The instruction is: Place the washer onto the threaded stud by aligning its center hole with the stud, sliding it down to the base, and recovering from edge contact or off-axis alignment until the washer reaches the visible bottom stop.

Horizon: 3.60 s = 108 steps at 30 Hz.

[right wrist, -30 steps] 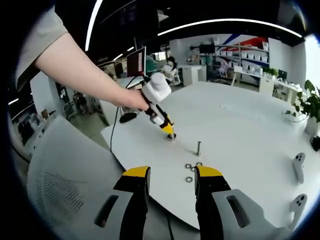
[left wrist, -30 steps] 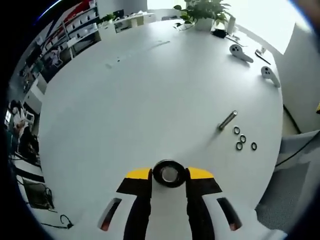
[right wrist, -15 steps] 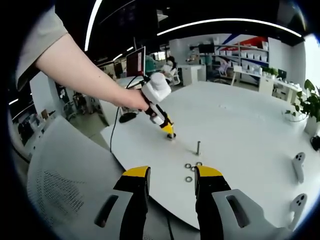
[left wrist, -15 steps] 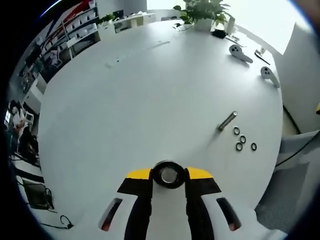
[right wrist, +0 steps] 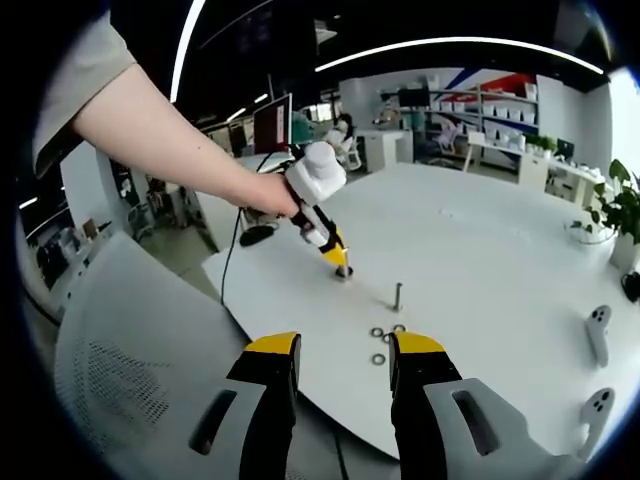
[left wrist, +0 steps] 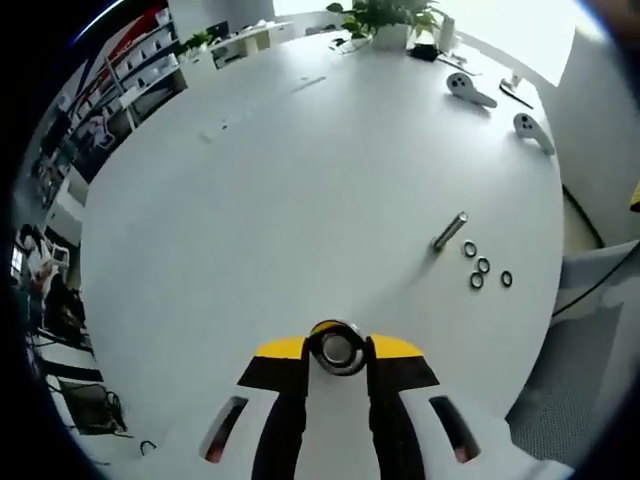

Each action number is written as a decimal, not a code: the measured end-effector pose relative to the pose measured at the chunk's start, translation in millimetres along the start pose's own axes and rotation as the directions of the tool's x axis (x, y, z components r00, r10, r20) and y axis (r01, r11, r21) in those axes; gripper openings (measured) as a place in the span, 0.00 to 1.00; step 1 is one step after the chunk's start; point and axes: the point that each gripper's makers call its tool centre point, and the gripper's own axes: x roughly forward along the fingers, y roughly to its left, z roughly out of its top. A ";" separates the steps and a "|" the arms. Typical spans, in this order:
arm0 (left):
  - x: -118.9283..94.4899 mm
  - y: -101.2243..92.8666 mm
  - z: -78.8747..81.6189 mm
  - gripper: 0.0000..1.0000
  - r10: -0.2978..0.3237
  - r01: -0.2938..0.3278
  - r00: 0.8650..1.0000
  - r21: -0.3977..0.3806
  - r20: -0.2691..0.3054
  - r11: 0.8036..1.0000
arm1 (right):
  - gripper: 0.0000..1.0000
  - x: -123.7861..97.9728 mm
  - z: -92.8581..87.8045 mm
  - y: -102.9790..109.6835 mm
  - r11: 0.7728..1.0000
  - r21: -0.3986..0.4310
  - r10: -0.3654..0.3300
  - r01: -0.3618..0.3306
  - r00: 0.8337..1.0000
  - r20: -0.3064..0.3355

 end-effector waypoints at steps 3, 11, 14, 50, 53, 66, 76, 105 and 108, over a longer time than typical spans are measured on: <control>0.9 -1.4 0.1 0.21 -0.015 0.015 1.000 -0.003 0.003 1.000 | 0.37 0.2 -0.2 0.3 1.000 -0.001 0.002 -0.002 1.000 -0.001; -5.5 1.1 -0.3 0.29 -0.066 0.066 0.997 0.000 0.037 0.998 | 0.37 0.3 -0.3 0.5 1.000 0.000 0.003 -0.003 1.000 -0.001; -6.4 1.7 -2.3 0.29 -0.090 0.089 0.995 0.030 0.042 0.996 | 0.37 0.4 -0.3 0.4 1.000 -0.001 0.002 -0.002 1.000 -0.001; 0.2 -0.4 9.4 0.12 -0.087 0.073 0.993 0.173 0.074 0.982 | 0.37 0.7 -3.6 -2.8 1.000 0.005 -0.013 0.013 1.000 -0.018; -1.9 -1.0 11.1 0.12 -0.076 0.060 0.994 0.176 0.082 0.982 | 0.37 0.6 -3.5 -3.0 1.000 0.003 -0.014 0.014 1.000 -0.017; -39.7 1.7 -5.1 0.24 0.095 -0.083 0.961 -0.056 0.261 0.995 | 0.37 1.3 -3.6 0.7 1.000 -0.003 0.003 -0.003 1.000 -0.021; -48.4 -40.9 -52.4 0.29 0.135 -0.042 0.953 -0.320 0.273 0.946 | 0.37 2.6 -4.7 6.3 0.999 -0.016 0.029 -0.030 0.999 -0.029; -113.0 -51.1 -30.0 0.31 0.202 -0.052 0.864 -0.317 0.461 0.947 | 0.37 4.2 -10.8 10.2 0.998 -0.038 0.042 -0.044 0.997 -0.064; -109.3 -40.4 -26.9 0.31 0.185 -0.050 0.864 -0.287 0.467 0.957 | 0.38 2.7 -10.8 5.9 1.000 -0.016 0.026 -0.027 0.998 -0.058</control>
